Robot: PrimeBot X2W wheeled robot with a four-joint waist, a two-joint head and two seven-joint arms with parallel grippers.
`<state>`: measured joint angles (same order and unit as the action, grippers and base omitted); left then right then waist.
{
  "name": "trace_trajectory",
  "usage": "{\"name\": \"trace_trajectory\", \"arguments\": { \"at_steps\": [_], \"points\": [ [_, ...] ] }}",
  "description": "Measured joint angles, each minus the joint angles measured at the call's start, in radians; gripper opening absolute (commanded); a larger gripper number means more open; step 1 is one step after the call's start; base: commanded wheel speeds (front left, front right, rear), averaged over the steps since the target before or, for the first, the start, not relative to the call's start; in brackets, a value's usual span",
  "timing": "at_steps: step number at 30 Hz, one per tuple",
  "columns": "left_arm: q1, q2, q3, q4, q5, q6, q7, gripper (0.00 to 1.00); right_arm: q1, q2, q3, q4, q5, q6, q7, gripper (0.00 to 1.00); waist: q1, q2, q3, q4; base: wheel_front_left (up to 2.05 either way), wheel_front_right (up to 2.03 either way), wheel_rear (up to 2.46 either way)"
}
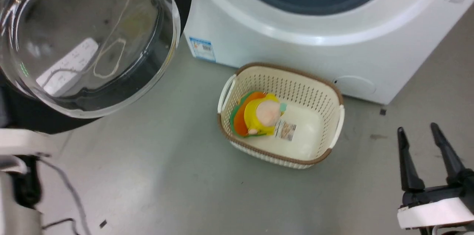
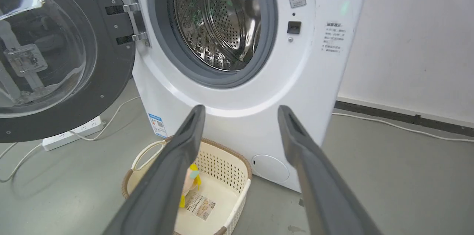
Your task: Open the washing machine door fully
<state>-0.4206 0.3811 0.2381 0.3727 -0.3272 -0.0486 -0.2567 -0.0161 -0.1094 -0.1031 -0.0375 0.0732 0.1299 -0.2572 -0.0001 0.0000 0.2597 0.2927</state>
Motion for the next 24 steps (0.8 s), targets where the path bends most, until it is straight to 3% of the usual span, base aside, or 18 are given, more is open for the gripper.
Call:
{"name": "trace_trajectory", "arguments": {
  "at_steps": [9,17,24],
  "points": [
    [0.186,-0.183,-0.091,-0.279,0.062,-0.043,-0.001,0.0,-0.005,0.048,-0.054,-0.012,-0.048,0.0,0.0,1.0,-0.0001,0.0,-0.116,-0.078,0.0,0.0,0.0],
    [0.326,-0.267,-0.207,-0.296,0.108,-0.049,-0.001,0.0,0.023,0.054,-0.069,0.0,-0.024,0.0,0.0,1.0,-0.0001,0.0,-0.199,-0.178,0.0,0.0,0.0],
    [0.39,-0.3,-0.282,-0.265,0.155,-0.041,-0.001,0.0,0.057,0.055,-0.026,0.049,-0.011,0.0,0.0,1.0,0.0,0.0,-0.238,-0.259,0.0,0.0,0.0]
  ]
}}
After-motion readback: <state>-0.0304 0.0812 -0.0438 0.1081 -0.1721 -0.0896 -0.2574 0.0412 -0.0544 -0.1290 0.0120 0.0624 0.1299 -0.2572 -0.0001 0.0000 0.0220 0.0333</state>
